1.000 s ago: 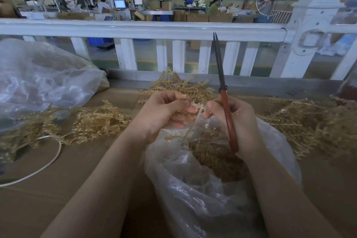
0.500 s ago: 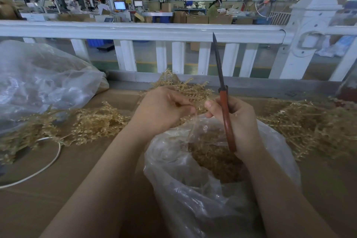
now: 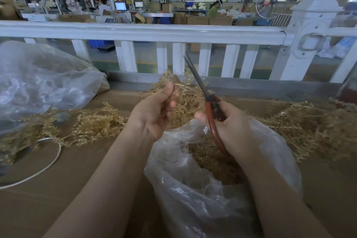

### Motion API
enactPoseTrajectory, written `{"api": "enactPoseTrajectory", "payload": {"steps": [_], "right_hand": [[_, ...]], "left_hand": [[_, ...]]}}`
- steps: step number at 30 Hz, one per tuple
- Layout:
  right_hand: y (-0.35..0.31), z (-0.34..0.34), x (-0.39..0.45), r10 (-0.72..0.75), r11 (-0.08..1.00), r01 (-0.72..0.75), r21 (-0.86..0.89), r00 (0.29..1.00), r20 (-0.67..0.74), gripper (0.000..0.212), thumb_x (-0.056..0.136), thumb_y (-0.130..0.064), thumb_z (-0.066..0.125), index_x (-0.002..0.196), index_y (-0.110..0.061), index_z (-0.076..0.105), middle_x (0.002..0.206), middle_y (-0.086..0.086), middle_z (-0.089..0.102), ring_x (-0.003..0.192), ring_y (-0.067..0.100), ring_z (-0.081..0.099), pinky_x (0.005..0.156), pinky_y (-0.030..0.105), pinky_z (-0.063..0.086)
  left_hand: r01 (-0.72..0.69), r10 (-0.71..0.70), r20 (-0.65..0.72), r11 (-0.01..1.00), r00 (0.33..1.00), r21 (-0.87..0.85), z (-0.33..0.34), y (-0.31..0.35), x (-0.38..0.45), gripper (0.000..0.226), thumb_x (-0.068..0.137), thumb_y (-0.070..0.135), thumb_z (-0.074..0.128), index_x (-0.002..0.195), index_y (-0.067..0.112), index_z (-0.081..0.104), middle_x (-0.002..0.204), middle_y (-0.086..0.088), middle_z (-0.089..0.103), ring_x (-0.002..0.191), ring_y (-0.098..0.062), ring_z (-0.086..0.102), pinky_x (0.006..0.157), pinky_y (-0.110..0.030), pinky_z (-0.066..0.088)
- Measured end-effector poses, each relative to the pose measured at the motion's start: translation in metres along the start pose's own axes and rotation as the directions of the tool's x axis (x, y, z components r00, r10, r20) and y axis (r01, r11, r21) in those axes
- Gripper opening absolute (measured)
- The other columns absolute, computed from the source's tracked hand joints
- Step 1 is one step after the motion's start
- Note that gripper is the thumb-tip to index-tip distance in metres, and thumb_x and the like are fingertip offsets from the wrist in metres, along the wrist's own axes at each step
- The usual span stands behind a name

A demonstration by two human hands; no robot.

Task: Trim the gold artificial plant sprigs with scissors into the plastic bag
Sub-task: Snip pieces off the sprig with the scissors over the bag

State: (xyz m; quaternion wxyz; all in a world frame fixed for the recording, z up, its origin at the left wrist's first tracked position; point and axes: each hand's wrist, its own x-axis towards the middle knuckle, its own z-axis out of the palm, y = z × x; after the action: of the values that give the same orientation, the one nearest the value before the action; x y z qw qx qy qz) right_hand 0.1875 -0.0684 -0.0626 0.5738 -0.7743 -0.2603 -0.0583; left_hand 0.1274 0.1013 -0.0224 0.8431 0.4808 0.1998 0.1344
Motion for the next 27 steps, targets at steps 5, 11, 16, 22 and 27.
{"api": "enactPoseTrajectory", "payload": {"steps": [5,11,16,22,27], "right_hand": [[0.0010,-0.0005,0.0004,0.035,0.981,-0.024,-0.193,0.998,0.056,0.057,0.056,-0.093,0.056,0.088,-0.046,0.058,0.084,-0.038,0.064,0.081,-0.018,0.058,0.065,0.014,0.037],[0.0039,-0.0004,-0.0005,-0.012,0.912,0.038,-0.409,0.998,0.065,0.071,0.057,-0.097,0.043,0.097,-0.040,0.056,0.082,-0.022,0.064,0.076,-0.006,0.058,0.061,0.018,0.042],[0.0083,0.0006,0.0010,-0.041,0.856,0.053,-0.514,0.999,0.035,0.075,0.059,-0.098,0.041,0.098,-0.035,0.055,0.084,-0.019,0.064,0.078,0.001,0.060,0.067,0.029,0.054],[0.0057,-0.0014,0.0002,-0.031,0.845,0.039,-0.534,0.999,0.024,0.074,0.061,-0.094,0.044,0.098,-0.031,0.055,0.087,-0.018,0.062,0.079,0.002,0.058,0.072,0.035,0.056],[0.0008,-0.0037,-0.0009,-0.029,0.812,0.030,-0.583,1.000,0.012,0.065,0.068,-0.089,0.051,0.092,-0.029,0.055,0.076,-0.017,0.061,0.069,-0.001,0.053,0.063,0.028,0.051]], "left_hand": [[-0.089,0.088,0.067,0.996,0.994,0.024,-0.0001,-0.0029,0.0018,0.011,0.082,0.021,0.073,0.092,0.018,0.073,0.079,0.005,0.075,0.062,-0.001,0.065,0.053,-0.012,0.049],[-0.155,0.153,0.103,0.988,0.983,0.010,0.0010,-0.0032,0.0009,0.021,0.074,0.010,0.073,0.095,0.014,0.076,0.078,0.001,0.075,0.066,-0.004,0.068,0.054,-0.013,0.050],[-0.235,0.233,0.083,0.972,0.969,0.015,0.0026,-0.0051,-0.0003,0.012,0.067,0.012,0.073,0.076,0.018,0.079,0.079,-0.001,0.076,0.065,-0.005,0.067,0.054,-0.013,0.048],[-0.239,0.237,0.069,0.971,0.969,0.014,0.0074,-0.0092,-0.0030,0.026,0.089,0.006,0.065,0.075,0.023,0.079,0.084,0.002,0.078,0.072,-0.003,0.071,0.059,-0.014,0.050],[-0.261,0.259,0.079,0.965,0.963,0.021,0.0083,-0.0104,-0.0035,0.017,0.087,0.007,0.067,0.085,0.020,0.078,0.087,0.001,0.078,0.077,-0.005,0.072,0.066,-0.017,0.049]]}}
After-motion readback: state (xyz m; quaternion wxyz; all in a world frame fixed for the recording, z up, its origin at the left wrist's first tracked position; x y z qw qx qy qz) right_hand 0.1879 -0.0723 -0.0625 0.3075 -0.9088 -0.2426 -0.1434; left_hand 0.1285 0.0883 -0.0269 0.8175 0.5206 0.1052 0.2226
